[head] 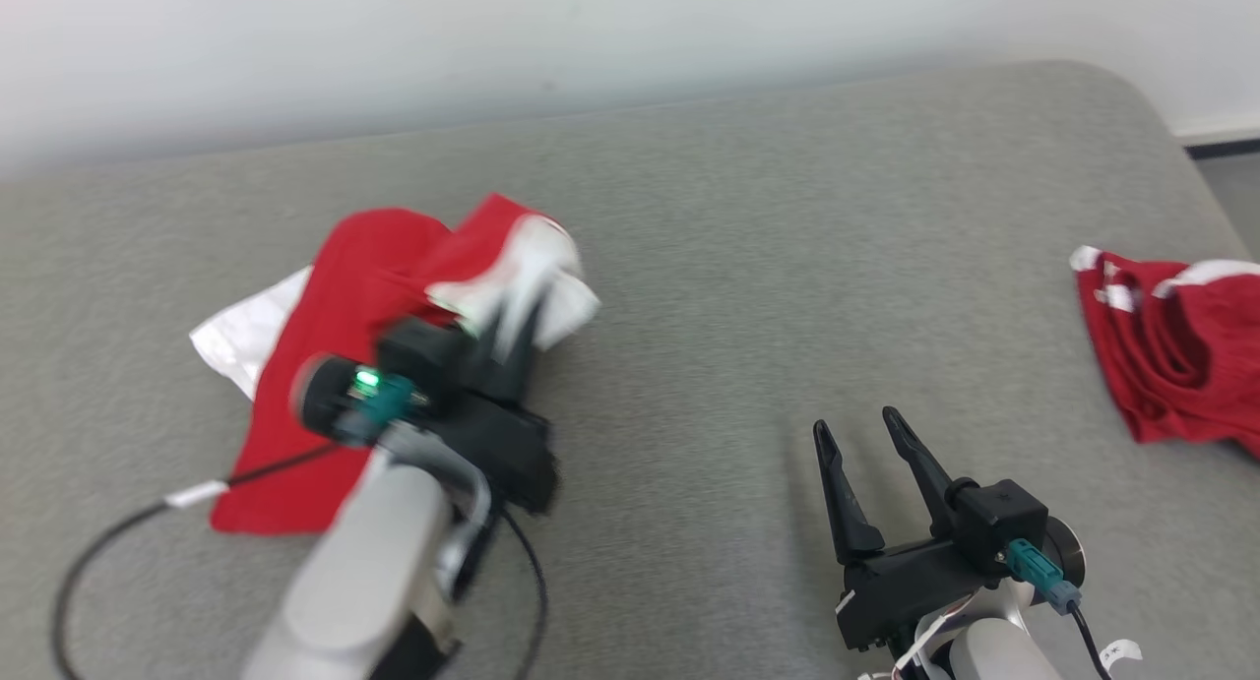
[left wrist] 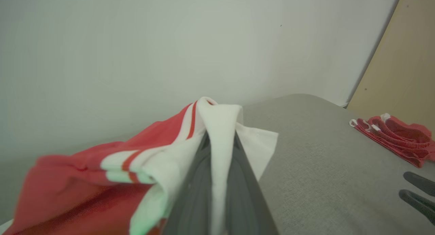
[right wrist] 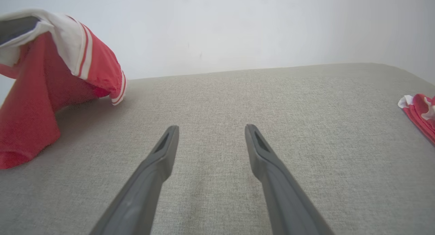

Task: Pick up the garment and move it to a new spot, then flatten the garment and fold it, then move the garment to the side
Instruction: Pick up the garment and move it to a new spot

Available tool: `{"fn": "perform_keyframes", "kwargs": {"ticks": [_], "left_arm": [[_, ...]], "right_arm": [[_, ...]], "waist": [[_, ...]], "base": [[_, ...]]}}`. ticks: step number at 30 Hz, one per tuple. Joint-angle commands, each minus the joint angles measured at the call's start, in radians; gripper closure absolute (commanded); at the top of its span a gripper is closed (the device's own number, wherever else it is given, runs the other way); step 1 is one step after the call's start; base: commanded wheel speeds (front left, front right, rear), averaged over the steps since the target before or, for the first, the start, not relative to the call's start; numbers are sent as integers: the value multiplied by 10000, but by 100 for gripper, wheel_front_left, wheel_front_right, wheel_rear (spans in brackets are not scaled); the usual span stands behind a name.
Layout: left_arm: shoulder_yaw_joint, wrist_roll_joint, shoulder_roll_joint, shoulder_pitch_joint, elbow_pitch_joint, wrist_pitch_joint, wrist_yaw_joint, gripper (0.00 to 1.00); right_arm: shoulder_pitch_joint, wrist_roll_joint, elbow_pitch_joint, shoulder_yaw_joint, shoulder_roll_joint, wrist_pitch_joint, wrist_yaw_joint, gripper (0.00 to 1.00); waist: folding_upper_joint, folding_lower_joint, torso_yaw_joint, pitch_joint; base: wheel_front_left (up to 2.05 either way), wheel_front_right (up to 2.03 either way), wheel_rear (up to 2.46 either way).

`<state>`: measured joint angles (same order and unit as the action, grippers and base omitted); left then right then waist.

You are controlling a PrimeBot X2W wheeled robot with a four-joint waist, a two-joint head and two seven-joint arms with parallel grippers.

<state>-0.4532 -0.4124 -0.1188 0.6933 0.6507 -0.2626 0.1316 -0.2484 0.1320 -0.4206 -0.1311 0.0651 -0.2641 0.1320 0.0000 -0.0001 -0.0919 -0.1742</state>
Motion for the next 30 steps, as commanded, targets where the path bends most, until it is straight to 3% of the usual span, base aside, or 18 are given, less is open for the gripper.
{"fn": "perform_keyframes", "kwargs": {"ticks": [1, 8, 12, 13, 14, 22, 30], "left_arm": [[-201, -4, 161, -165, 30, -28, -22, 100], [-1858, -63, 635, -574, 38, -29, -22, 100], [-2129, -121, 663, -776, -185, -29, -23, 100], [-2082, -56, 668, -879, -170, -29, -23, 68], [-2032, -51, 672, -978, -98, -29, -21, 0], [-769, 436, 635, -1957, -543, -30, -271, 0], [1524, 1203, 203, -3866, -1638, -28, -1039, 0]], "right_arm": [[-33, 49, 39, 35, -63, 3, -28, 0], [-103, 15, 68, 69, -113, 3, -28, 0], [-96, 74, 39, 100, -126, 1, -28, 0], [-89, 78, 33, 100, -130, 1, -28, 0], [-74, 71, 35, 122, -132, 1, -28, 0], [239, 43, 105, 284, -143, 1, -28, 0], [512, 140, 205, 195, -145, 1, -28, 0]], "waist": [[0, 1, -692, 54], [0, 1, -1648, -44], [0, 1, -1929, -25], [0, 1, -1971, 0], [0, 1, -1991, 29], [0, 1, -1724, 582], [0, 1, -1176, 1008]], "base": [[0, 0, 0], [0, 0, 0], [0, 0, 0], [0, 0, 0], [0, 0, 0], [0, 0, 0], [0, 0, 0]]}}
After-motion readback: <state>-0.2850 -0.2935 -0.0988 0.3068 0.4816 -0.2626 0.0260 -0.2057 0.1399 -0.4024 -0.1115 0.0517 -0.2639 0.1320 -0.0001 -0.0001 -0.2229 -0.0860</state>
